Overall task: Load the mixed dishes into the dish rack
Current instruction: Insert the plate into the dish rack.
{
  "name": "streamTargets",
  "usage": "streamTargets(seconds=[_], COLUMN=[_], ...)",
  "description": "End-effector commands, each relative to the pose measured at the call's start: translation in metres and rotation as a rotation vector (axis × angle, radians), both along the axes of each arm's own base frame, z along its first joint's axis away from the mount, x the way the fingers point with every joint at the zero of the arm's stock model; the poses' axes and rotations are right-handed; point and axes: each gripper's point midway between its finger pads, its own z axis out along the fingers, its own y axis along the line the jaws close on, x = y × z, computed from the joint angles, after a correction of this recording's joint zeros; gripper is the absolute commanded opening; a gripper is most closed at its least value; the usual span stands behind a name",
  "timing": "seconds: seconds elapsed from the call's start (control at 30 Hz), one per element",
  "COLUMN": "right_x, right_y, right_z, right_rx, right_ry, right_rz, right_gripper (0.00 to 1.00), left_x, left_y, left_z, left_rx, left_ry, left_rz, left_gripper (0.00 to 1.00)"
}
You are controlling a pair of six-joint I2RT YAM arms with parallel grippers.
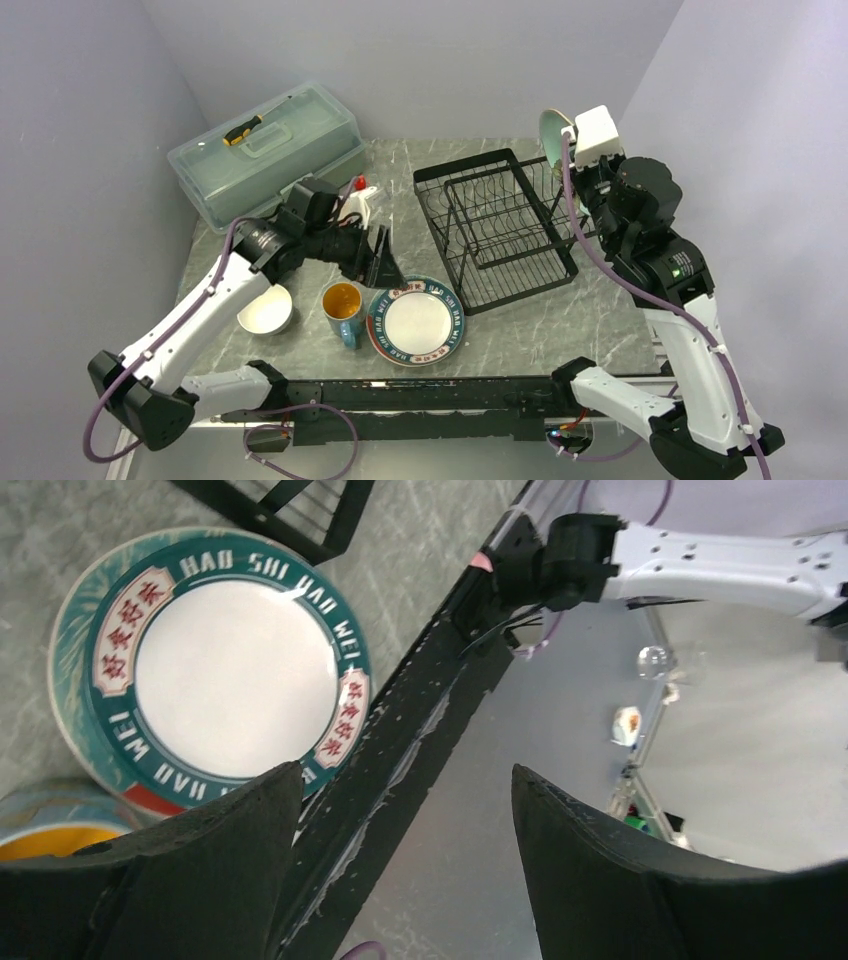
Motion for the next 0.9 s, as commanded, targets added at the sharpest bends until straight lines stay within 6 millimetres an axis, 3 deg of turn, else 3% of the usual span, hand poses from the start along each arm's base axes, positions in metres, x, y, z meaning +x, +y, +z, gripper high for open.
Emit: streamTargets(seconds=[0.0,0.27,0.87], right_x=[-0.007,0.017,0.045], right_y=[-0.011,-0.016,-0.025], right_z=[0.066,0.06,0.021], right_rx=[0.097,0.076,0.054], right_ry=[-0.192,-0.127,-0.015], right_rz=[-0.029,-0.042,-0.006], right_gripper=[0.0,0.0,0.0], left_x=[-0.001,-0.011,-0.024], left_y=[0.016,0.028,0.044], left_z=[-0.007,-0.018,-0.031], left_rx=[0.027,0.013,0.012], left_ry=[-0.124,-0.22,-0.277], left_rz=[0.025,0.011,0.039], left_gripper=[0.82,0.99,0.99])
